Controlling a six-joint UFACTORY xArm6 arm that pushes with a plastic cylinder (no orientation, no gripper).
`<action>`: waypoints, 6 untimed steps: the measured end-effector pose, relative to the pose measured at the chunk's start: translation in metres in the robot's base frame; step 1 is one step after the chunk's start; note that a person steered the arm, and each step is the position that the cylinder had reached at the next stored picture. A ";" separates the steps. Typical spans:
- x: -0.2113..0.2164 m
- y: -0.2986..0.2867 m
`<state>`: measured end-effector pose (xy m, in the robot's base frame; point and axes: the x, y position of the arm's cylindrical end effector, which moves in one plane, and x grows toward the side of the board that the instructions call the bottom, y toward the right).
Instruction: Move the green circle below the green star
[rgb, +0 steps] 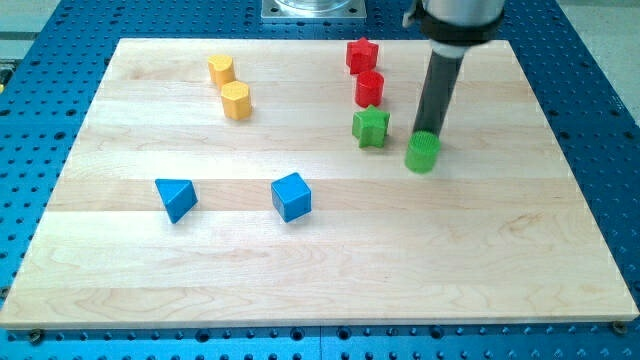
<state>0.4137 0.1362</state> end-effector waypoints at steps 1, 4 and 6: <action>0.011 0.021; 0.047 0.033; 0.043 -0.031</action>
